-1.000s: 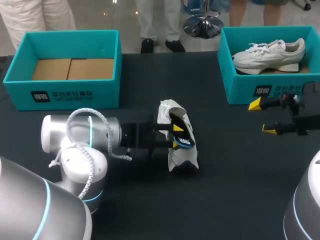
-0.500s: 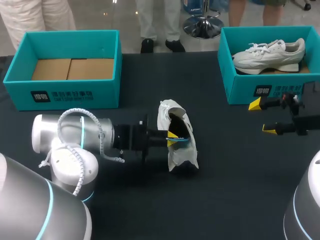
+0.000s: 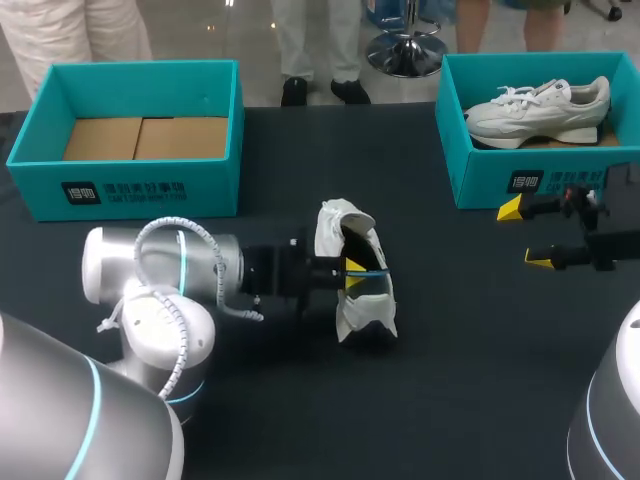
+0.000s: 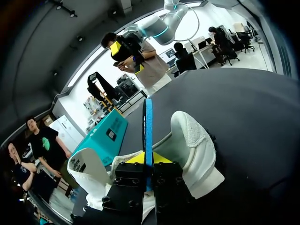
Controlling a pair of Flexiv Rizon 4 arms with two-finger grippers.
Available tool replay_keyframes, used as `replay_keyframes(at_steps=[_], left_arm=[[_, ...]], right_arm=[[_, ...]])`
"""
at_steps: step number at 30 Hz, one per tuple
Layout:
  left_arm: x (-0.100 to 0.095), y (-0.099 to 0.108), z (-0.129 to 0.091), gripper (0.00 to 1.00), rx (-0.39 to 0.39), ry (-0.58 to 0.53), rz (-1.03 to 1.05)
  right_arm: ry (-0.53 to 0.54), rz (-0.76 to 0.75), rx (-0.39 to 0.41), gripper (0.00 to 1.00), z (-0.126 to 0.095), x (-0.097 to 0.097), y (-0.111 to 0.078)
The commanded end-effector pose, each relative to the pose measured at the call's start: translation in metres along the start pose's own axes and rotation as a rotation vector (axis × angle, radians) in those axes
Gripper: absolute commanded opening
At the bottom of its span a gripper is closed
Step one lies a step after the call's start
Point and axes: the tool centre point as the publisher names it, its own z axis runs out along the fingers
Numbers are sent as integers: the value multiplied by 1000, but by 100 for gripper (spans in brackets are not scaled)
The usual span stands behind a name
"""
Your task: Take the shoe out of the shoebox, open the shoe tongue, remove and reinsert the insole, then place the shoe into the shoebox
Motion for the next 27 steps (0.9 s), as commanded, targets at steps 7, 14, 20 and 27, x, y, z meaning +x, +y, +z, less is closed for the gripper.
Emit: replay_keyframes(at_steps=[7, 14, 20, 27], left_arm=[[-4, -8, -4, 49, -4, 10, 7], [-5, -15, -15, 48, 6, 8, 16], [-1, -22, -25, 47, 13, 14, 29], [5, -24, -31, 44, 17, 27, 32]], right_arm=[[-4, 1, -1, 100, 0, 0, -1], [-4, 1, -1, 100, 0, 0, -1], [-4, 1, -1, 100, 0, 0, -1], [-4, 1, -1, 100, 0, 0, -1]])
